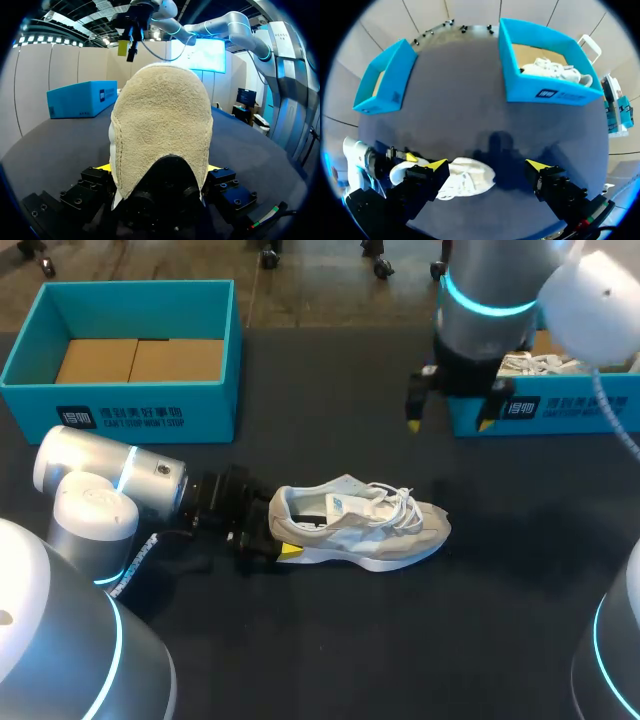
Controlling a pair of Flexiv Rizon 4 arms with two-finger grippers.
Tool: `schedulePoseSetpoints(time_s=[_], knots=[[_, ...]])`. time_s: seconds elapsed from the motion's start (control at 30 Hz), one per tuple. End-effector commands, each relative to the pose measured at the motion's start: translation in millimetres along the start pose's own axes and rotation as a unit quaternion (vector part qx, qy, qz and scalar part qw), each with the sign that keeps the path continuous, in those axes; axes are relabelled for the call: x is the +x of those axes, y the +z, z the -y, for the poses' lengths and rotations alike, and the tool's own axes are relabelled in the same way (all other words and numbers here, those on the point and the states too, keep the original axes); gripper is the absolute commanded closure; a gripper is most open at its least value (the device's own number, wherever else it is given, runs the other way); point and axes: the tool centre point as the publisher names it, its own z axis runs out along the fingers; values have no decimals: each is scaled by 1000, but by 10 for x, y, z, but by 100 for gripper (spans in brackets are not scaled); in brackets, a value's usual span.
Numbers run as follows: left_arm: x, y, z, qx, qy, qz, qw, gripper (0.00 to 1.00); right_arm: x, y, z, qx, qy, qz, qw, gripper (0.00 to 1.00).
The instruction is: Take the shoe out of the shoebox, open the shoe tongue, remove and reinsert the insole, then place the shoe into the shoebox
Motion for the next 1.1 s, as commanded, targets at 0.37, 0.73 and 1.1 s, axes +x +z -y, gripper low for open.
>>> schedulePoseSetpoints(time_s=[0.37,0.73,1.1], knots=[[-3,-4,11,-2,0,-1,1000,100,373,193,198,64,24,11,998,0],[-3,-4,11,-2,0,-1,1000,100,373,193,198,64,24,11,998,0],[-3,-4,11,-2,0,-1,1000,100,705,103,292,41,31,15,999,0]])
